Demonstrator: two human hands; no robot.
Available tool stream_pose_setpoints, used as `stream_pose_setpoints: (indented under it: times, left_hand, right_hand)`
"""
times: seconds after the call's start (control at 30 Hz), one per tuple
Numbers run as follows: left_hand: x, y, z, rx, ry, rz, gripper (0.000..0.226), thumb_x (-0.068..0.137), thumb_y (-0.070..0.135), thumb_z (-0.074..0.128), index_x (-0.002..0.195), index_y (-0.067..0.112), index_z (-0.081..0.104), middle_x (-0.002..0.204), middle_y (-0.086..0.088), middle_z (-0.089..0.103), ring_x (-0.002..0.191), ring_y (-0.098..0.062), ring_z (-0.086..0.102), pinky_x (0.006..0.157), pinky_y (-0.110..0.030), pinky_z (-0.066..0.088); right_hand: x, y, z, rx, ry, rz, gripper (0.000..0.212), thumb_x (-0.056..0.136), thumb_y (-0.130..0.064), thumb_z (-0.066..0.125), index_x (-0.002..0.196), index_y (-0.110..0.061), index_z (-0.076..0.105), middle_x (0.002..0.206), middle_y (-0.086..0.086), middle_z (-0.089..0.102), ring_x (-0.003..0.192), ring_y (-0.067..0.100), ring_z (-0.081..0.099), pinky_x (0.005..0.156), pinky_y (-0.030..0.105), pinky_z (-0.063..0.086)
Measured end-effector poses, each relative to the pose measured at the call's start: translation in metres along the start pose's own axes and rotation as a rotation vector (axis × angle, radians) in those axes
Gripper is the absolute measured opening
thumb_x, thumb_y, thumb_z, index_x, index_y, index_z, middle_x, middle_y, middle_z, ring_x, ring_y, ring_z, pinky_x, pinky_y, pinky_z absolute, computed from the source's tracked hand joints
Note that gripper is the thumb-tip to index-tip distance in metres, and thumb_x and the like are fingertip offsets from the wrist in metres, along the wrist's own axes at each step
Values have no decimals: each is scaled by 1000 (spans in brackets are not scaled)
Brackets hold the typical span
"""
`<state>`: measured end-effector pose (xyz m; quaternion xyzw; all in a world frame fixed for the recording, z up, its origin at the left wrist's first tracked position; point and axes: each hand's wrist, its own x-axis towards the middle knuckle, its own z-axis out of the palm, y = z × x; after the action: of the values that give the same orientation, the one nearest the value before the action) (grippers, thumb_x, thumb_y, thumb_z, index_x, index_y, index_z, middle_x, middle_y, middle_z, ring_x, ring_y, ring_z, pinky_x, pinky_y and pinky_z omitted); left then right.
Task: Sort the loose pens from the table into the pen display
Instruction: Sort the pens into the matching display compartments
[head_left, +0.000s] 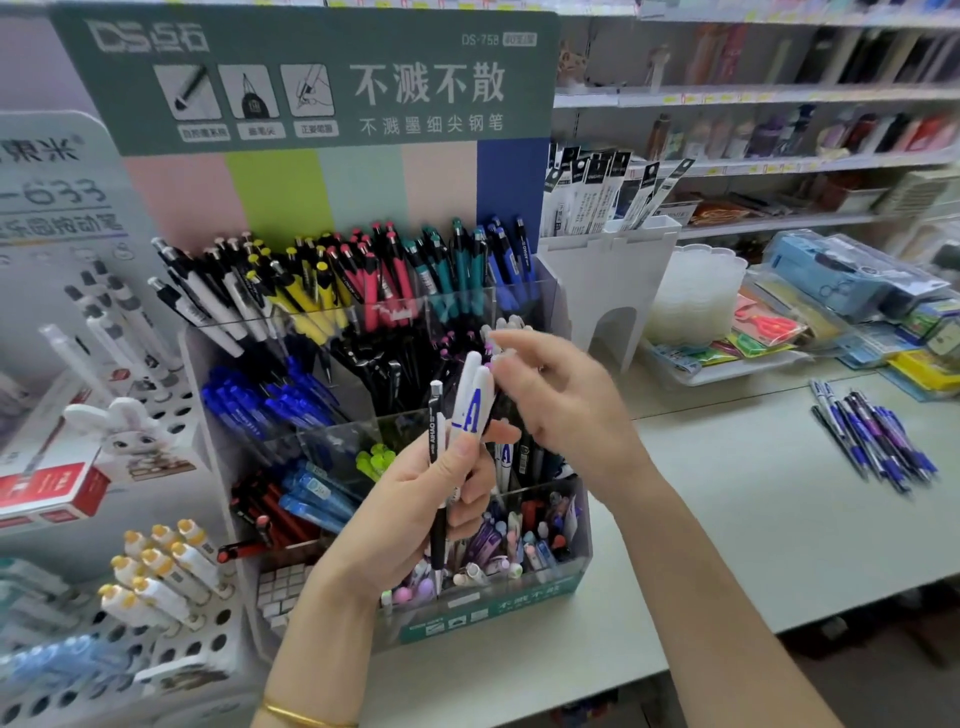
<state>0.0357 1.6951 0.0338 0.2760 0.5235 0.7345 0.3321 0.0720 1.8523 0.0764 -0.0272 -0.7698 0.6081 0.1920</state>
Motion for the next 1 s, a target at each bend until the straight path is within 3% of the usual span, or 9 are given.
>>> stream_pose_setpoints:
  times: [0.07, 0.17, 0.23, 0.37, 0.5, 0.6, 0.77, 0.87, 1.0]
  left_hand:
    - [-1, 0, -2, 42, -36, -4, 23, 92, 43, 55, 93, 21, 63, 65, 1, 39, 51, -10, 34, 48, -19, 34]
    - [-4, -2, -5, 85, -37, -34, 29, 91, 40, 58, 99, 13, 56, 65, 1, 41, 51, -11, 37, 47, -18, 35]
    - [-6, -1, -4, 104, -24, -60, 30, 90, 38, 55, 100, 10, 53, 65, 1, 45, 49, -12, 39, 46, -19, 35]
    - [-11, -3, -4, 139, -11, -123, 30, 92, 37, 54, 95, 9, 47, 66, 1, 48, 44, -12, 38, 41, -19, 34]
    - [-17, -8, -2, 155, 40, -147, 22, 96, 29, 48, 91, 8, 42, 66, 0, 46, 41, -8, 30, 37, -16, 26]
    - [-17, -6, 0, 160, 88, -124, 15, 97, 25, 47, 93, 11, 44, 66, -1, 47, 42, -9, 29, 38, -18, 25]
    - [-17, -7, -3, 232, 145, -71, 5, 99, 14, 48, 98, 10, 45, 71, -8, 52, 43, -13, 35, 38, -19, 29]
    - [-18, -9, -3, 257, 162, -84, 4, 99, 11, 49, 102, 12, 48, 74, -10, 52, 47, -14, 37, 39, -21, 28]
    - [-17, -12, -4, 300, 184, -96, 9, 98, 11, 52, 107, 11, 49, 75, -7, 59, 50, -14, 45, 41, -21, 33]
  right_hand:
    - [-5, -2, 4, 58, -187, 93, 19, 87, -21, 69, 105, -16, 68, 81, -2, 61, 65, 6, 54, 57, 16, 46]
    - [-11, 1, 9, 167, -240, 102, 7, 90, -13, 64, 95, -10, 63, 72, -1, 59, 66, 15, 55, 59, 21, 47]
    - [-15, 5, 14, 279, -225, 137, 6, 93, -13, 58, 88, -12, 57, 70, 1, 56, 64, 18, 53, 59, 25, 46]
    - [-16, 7, 15, 423, -56, 143, 13, 97, -14, 50, 85, -10, 49, 59, -3, 42, 42, 3, 37, 41, 13, 33]
    - [-11, 10, 4, 288, 24, 77, 19, 98, -20, 49, 82, -12, 49, 52, 1, 41, 37, 10, 31, 35, 19, 27]
    - [-15, 9, 5, 190, 11, 47, 13, 96, -21, 53, 87, -13, 50, 58, -5, 50, 43, 12, 43, 35, 22, 34]
    - [-26, 13, 8, 346, -35, 107, 9, 90, -17, 59, 92, -11, 52, 67, -2, 57, 52, 15, 55, 38, 22, 42]
    - [-26, 16, 3, 374, -46, 175, 9, 88, -15, 61, 91, -11, 54, 69, 1, 62, 53, 17, 57, 36, 22, 41]
    - [-22, 22, -3, 413, 47, 259, 9, 94, 0, 51, 89, -7, 53, 74, 14, 56, 47, 15, 52, 35, 21, 40]
